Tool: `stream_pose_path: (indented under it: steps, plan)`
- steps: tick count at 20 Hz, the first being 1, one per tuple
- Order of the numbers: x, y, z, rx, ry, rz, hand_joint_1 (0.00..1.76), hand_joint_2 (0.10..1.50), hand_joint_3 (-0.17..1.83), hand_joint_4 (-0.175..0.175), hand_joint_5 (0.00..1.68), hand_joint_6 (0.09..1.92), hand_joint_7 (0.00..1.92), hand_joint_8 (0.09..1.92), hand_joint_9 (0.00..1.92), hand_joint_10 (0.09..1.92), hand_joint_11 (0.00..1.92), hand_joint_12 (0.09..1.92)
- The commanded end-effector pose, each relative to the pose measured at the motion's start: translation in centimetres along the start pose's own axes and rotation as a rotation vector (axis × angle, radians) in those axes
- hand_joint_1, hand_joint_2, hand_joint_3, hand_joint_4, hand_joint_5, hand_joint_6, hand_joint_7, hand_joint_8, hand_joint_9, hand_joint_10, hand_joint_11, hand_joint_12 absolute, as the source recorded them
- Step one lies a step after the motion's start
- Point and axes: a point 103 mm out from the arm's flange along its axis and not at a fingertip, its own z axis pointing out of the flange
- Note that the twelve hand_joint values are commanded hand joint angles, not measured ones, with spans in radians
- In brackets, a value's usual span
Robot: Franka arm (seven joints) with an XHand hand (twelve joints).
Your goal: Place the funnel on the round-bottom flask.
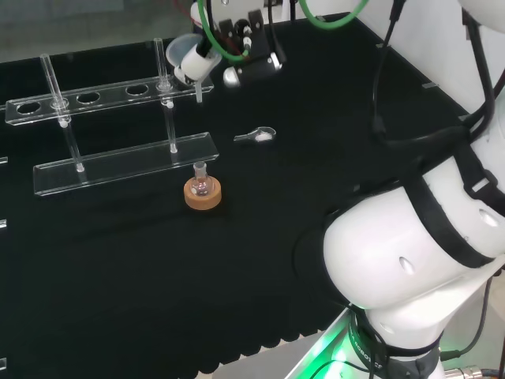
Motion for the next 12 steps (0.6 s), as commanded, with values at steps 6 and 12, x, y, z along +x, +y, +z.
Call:
stream_pose_path:
  steps: [6, 12]
  plan:
    - [2.4, 0.0, 5.1, 0.017, 0.001, -0.025, 0.70, 0.81, 0.46, -0.066, 0.65, 0.56, 0.90, 0.70, 1.29, 0.38, 0.91, 1.06]
    - [3.4, 1.1, 7.0, 0.054, -0.036, -0.056, 0.71, 0.81, 0.46, -0.068, 0.64, 0.56, 0.89, 0.70, 1.29, 0.38, 0.90, 1.06]
